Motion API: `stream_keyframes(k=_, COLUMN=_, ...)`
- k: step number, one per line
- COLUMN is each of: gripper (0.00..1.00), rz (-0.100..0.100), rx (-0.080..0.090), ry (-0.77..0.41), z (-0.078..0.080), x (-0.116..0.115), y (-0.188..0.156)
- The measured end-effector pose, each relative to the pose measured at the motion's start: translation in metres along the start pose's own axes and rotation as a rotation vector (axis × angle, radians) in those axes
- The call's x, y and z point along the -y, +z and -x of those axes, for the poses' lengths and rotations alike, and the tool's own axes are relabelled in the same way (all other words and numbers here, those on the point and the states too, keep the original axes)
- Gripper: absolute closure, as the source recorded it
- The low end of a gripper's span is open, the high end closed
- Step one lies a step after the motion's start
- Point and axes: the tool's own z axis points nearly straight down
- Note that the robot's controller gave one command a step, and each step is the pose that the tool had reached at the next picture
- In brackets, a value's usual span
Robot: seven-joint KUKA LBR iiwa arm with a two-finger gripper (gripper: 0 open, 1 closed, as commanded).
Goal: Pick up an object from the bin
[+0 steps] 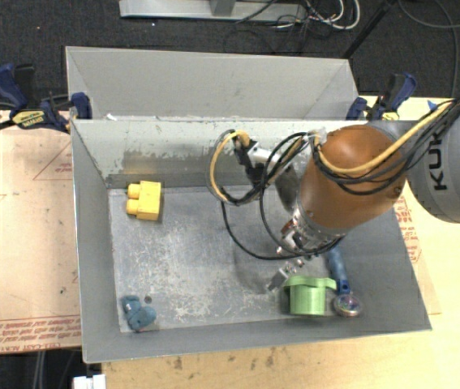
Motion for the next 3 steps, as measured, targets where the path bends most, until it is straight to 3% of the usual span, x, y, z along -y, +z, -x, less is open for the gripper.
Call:
stream_keyframes(k=1, gripper=0.0, rz=-0.003, rx=-0.001, ry=-0.037, z=-0.113, x=0.019, y=-0.017)
stream_keyframes(k=2, gripper=0.0, rz=-0.012, rx=0.008, ry=-0.086, z=-0.139, x=0.001, y=-0.001)
stream_keyframes(k=3, gripper=0.0, rz=-0.006, rx=0.007, ry=-0.271, z=-0.159, x=0.033, y=0.005)
